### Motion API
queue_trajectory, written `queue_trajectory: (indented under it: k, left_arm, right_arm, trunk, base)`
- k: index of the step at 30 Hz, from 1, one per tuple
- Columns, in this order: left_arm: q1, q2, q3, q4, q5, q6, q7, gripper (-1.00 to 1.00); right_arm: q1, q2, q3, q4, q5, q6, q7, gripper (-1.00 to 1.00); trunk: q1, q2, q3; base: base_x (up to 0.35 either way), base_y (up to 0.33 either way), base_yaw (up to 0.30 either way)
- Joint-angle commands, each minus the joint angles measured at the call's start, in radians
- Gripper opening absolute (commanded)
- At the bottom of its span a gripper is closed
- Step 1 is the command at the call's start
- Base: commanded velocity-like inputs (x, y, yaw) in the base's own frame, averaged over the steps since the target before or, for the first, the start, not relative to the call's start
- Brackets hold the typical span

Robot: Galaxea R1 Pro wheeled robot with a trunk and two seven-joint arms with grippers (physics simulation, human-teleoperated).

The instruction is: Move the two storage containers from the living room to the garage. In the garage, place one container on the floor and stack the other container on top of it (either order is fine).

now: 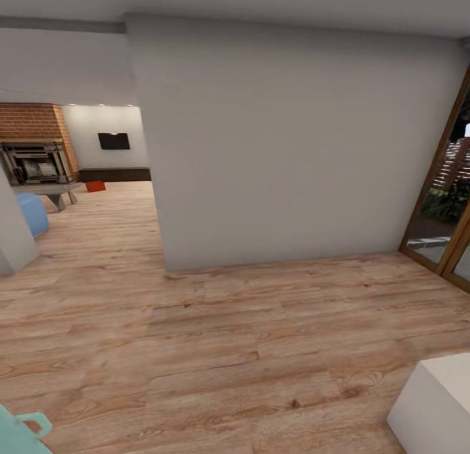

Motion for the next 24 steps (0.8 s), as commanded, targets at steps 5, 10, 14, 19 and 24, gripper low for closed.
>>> queue_trajectory:
  k: [5, 10, 14, 19, 24]
  left_arm:
    - [-0.002, 0.0, 0.001, 0.004, 0.004, -0.007, 0.001, 1.0]
    - [-0.002, 0.001, 0.001, 0.005, 0.004, -0.007, 0.001, 1.0]
    - [-0.002, 0.001, 0.001, 0.004, 0.004, -0.007, 0.005, 1.0]
    - [-0.002, 0.0, 0.001, 0.005, 0.004, -0.007, 0.01, 1.0]
    - [-0.002, 0.0, 0.001, 0.005, 0.004, -0.007, 0.01, 1.0]
  right_arm:
    - [-0.002, 0.0, 0.009, 0.004, -0.008, -0.007, 0.0, 1.0]
    - [-0.002, 0.0, 0.009, 0.004, -0.007, -0.007, 0.0, 1.0]
    - [-0.002, 0.0, 0.009, 0.004, -0.007, -0.007, 0.0, 1.0]
    - [-0.002, 0.0, 0.009, 0.004, -0.007, -0.007, 0.0, 1.0]
    - [-0.002, 0.0, 0.009, 0.004, -0.008, -0.007, 0.0, 1.0]
  trunk:
    - [0.001, -0.001, -0.001]
    - [0.001, -0.001, -0.001]
    - [0.001, -0.001, -0.001]
    - [0.001, -0.001, -0.001]
    - [0.001, -0.001, -0.001]
  base:
    - [0.329, 0.0, 0.009]
    - [0.329, 0.0, 0.187]
    - [0.329, 0.0, 0.272]
    - [0.329, 0.0, 0.285]
    - [0.329, 0.0, 0.099]
